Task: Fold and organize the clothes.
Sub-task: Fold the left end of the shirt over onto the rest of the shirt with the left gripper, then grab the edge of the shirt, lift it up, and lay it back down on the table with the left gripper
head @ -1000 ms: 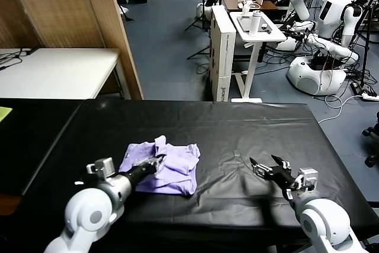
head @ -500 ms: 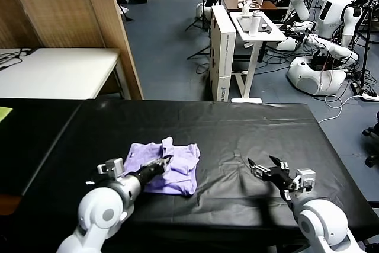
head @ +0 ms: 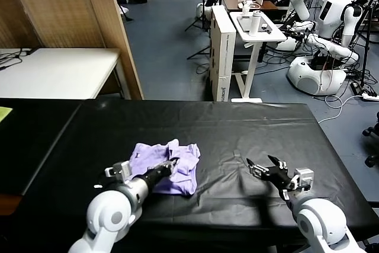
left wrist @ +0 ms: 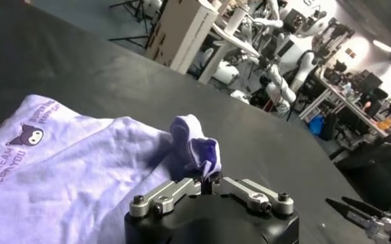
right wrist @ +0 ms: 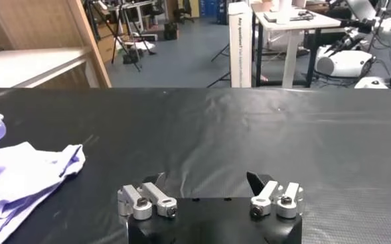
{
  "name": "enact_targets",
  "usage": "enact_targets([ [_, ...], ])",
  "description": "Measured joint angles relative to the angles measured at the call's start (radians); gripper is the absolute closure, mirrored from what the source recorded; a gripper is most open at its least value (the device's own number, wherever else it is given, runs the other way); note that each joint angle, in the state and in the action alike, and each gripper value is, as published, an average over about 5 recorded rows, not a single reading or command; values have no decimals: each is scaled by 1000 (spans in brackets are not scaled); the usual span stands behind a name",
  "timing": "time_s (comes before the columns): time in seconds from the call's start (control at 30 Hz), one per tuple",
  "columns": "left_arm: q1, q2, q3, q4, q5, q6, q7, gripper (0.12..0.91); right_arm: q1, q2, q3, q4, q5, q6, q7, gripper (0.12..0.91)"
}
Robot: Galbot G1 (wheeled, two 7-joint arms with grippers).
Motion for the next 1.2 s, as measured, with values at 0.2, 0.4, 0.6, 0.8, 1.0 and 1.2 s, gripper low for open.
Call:
enact_targets([
  [0.2, 3, -22, 8, 15, 46, 0, 25, 825, 10, -8, -11, -1, 0, 0, -13, 118],
  [0.4, 14, -41, 13, 1, 66, 0, 44, 533, 21, -27, -36, -3, -2, 0, -42, 118],
  [0.6, 34, -60, 10, -32, 53, 0, 41, 191, 44, -58, -74, -6, -1, 13, -72, 118],
  [0.8, 55, -50, -32, -72, 46, 0, 45, 124, 85, -93, -145, -5, 10, 23, -81, 118],
  [1.0, 65, -4, -105, -75, 111, 0, 78, 123, 165, -86, -265, -35, 9, 34, -73, 118],
  [1.2, 89, 32, -158, -63, 165, 0, 100, 123, 263, -29, -371, -88, 9, 49, -75, 118],
])
